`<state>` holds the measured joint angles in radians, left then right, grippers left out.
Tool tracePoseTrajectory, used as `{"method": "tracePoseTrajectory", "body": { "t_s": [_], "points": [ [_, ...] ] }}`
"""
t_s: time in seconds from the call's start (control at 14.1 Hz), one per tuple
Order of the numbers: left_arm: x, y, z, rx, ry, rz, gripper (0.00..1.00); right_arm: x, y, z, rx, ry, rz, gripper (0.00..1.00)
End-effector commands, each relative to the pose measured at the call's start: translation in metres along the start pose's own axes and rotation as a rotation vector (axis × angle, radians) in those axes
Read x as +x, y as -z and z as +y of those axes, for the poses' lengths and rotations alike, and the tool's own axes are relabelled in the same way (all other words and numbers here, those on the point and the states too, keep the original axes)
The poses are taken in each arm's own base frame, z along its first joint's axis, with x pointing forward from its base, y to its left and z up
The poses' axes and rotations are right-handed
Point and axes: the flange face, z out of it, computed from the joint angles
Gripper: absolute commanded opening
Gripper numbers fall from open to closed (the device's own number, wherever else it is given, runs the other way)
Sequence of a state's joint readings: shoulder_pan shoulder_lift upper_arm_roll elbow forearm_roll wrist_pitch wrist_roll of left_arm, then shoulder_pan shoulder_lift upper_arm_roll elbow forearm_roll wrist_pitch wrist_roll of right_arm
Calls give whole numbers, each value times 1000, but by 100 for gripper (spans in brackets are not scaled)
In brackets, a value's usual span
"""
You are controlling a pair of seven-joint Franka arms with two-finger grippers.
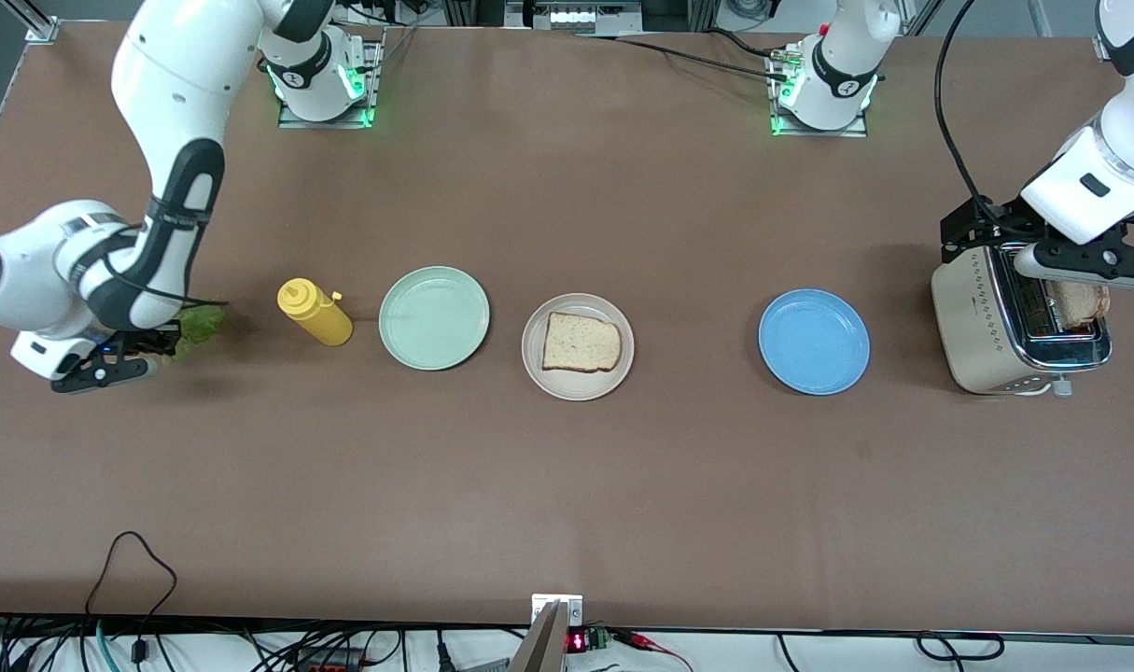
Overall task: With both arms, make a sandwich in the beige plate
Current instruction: 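Carry the lettuce with the right gripper over the beige plate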
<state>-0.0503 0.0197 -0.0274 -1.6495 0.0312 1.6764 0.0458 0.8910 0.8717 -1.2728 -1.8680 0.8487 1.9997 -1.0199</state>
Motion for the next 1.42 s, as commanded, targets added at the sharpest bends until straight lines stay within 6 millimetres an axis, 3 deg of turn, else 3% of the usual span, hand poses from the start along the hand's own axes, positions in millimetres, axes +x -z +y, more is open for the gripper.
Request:
{"method": "tracePoseTrajectory", "body": {
  "t_s": [0.0,0.21,0.43,0.78,0.92,1.35],
  "points": [
    [-2,4,-1,-8,3,-1,100,19,52,-15,48,168,29,0],
    [-2,4,-1,-9,3,-1,100,40,99,-38,66,323,46,0],
    [-2,4,-2,-8,5,-1,100,62,153,-78,50,470,65,0],
    [-3,4,-2,-8,5,-1,100,85,219,-182,-19,641,110,0],
    [-3,4,-2,-8,3,-1,100,91,229,-223,3,693,165,0],
    [-3,4,-2,-8,3,-1,100,100,234,-341,45,860,244,0]
  ]
}}
